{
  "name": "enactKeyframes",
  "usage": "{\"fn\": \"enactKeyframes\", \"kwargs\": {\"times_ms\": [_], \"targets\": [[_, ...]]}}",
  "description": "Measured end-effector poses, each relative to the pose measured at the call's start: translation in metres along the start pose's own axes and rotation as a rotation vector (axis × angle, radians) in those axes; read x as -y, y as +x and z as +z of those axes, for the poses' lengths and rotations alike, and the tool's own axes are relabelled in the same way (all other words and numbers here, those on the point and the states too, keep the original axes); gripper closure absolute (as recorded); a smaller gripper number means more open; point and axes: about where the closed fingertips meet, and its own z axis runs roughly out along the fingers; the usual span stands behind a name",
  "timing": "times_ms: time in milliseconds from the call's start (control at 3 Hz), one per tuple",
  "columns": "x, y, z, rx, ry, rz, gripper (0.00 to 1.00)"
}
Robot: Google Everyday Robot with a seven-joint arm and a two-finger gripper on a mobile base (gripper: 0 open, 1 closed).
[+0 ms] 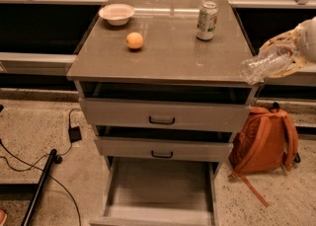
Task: Pick water bottle from bottom drawer and place on counter
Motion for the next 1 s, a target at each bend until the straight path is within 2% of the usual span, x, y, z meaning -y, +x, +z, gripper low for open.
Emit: {"fn": "enactKeyframes", "kwargs": {"times_ms": [333, 667, 1000], "targets": [[0.009, -0.002, -0.007, 0.008, 0.010, -0.013, 1.00], [0.015, -0.007, 0.000, 0.019, -0.005, -0.019, 1.00], [0.048, -0.018, 0.010, 0.055, -0.011, 0.011, 1.00]]}}
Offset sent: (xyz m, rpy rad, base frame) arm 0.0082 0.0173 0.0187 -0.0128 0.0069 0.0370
